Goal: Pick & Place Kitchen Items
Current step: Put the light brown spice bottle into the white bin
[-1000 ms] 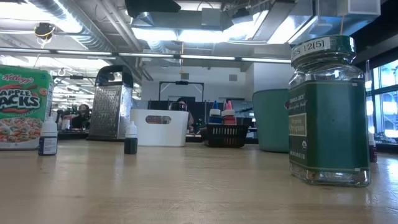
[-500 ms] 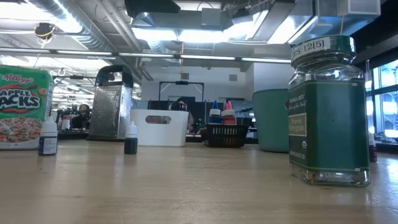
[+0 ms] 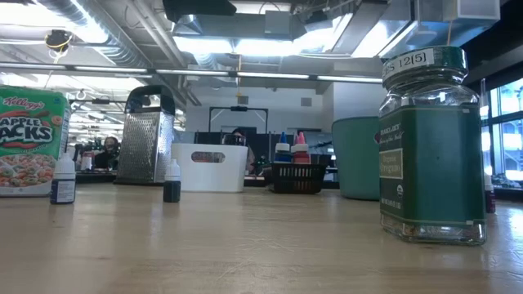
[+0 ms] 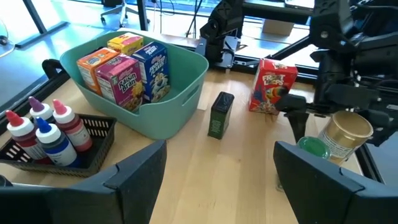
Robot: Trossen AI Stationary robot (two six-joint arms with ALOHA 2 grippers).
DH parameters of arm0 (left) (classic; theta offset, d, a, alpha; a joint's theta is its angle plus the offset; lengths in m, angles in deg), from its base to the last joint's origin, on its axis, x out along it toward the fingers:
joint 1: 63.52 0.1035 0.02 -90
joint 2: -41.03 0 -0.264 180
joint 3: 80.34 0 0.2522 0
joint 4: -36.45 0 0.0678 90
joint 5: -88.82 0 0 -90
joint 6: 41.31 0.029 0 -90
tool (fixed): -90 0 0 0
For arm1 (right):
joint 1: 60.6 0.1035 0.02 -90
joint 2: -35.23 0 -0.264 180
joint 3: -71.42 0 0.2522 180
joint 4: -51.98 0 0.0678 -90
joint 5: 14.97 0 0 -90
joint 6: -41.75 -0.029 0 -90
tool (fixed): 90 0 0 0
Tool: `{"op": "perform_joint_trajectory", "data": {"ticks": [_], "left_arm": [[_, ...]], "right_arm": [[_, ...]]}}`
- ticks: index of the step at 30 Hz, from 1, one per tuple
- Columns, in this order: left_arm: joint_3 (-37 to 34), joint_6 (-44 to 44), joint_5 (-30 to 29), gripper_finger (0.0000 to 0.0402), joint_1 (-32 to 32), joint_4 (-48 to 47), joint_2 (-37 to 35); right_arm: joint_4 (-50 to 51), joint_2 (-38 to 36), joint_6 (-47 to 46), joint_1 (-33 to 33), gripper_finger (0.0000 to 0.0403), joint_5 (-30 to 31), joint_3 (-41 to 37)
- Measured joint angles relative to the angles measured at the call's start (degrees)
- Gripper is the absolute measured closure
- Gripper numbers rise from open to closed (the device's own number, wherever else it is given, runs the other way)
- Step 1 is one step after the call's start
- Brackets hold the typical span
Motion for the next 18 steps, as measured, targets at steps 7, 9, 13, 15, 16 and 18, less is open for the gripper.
{"op": "perform_joint_trajectory", "data": {"ticks": [7, 9, 13, 15, 16, 18], "left_arm": [[0.0, 0.0, 0.0, 0.0109, 0.0, 0.0, 0.0], [0.0, 0.0, 0.0, 0.0109, 0.0, 0.0, 0.0], [0.0, 0.0, -0.1, 0.0109, 0.0, 0.0, 0.0], [0.0, 0.0, -0.1, 0.0109, 0.0, 0.0, 0.0], [0.0, 0.0, -0.1, 0.0109, 0.0, 0.0, 0.0], [0.0, 0.0, -0.1, 0.0109, 0.0, 0.0, 0.0]], "right_arm": [[-2.6, 0.0, 0.1, 0.0, 0.0003, -1.3, -1.8], [-2.7, 0.0, 0.4, 0.0, 0.0004, -1.5, -1.8], [-2.8, 0.0, 1.7, -0.1, 0.0011, -1.6, -1.8], [-2.8, 0.0, 2.0, -0.2, 0.0018, -1.7, -1.8], [-2.8, 0.0, 2.2, -0.3, 0.0023, -1.7, -1.8], [-3.0, 0.0, 2.9, -0.5, 0.0036, -2.1, -1.8]]}}
